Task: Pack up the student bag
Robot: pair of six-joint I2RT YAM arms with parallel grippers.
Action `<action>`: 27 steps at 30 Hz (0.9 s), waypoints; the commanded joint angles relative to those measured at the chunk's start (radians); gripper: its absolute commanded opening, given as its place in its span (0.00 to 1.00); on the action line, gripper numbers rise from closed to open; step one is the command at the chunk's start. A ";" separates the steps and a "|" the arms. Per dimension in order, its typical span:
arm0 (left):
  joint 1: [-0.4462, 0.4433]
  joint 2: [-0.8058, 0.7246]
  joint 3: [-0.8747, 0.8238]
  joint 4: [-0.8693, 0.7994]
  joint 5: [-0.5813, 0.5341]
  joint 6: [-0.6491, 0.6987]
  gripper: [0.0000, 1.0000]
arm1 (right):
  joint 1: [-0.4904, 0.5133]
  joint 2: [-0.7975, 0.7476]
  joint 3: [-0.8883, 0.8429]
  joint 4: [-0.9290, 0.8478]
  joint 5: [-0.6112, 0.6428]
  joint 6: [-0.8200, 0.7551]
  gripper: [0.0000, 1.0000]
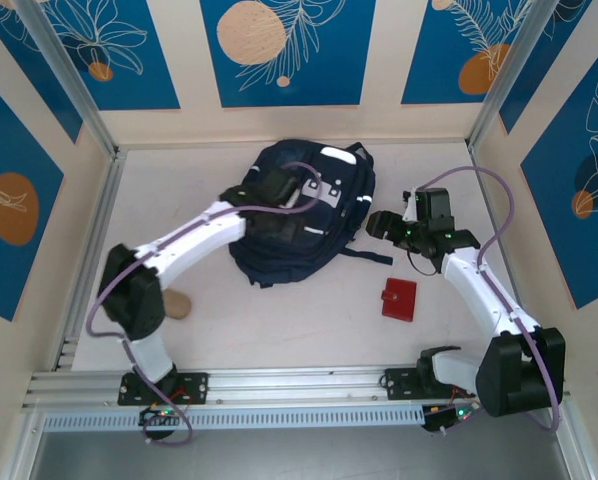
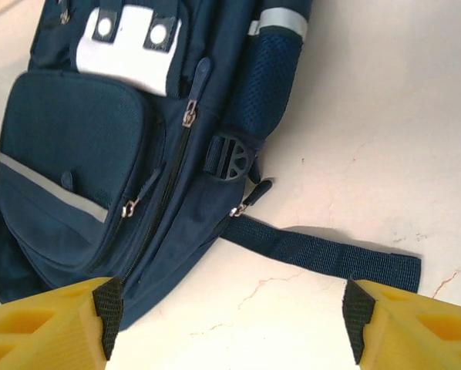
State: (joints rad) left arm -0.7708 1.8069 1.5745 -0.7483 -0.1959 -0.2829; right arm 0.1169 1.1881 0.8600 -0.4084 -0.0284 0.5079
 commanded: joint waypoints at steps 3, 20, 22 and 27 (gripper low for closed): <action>-0.084 0.160 0.147 -0.095 -0.179 0.118 0.64 | -0.067 0.038 0.034 0.016 -0.101 0.070 0.78; -0.098 0.407 0.380 -0.245 -0.186 0.170 0.59 | -0.099 0.070 0.036 0.005 -0.134 0.074 0.78; -0.098 0.406 0.380 -0.253 -0.207 0.174 0.49 | -0.098 0.075 0.042 0.007 -0.140 0.075 0.78; -0.096 0.349 0.357 -0.218 -0.220 0.179 0.20 | -0.090 0.126 0.087 0.011 -0.207 0.063 0.76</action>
State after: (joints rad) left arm -0.8753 2.1960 1.9289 -0.9562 -0.3588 -0.1120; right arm 0.0242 1.2854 0.8963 -0.4046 -0.1680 0.5762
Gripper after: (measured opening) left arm 0.231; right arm 0.769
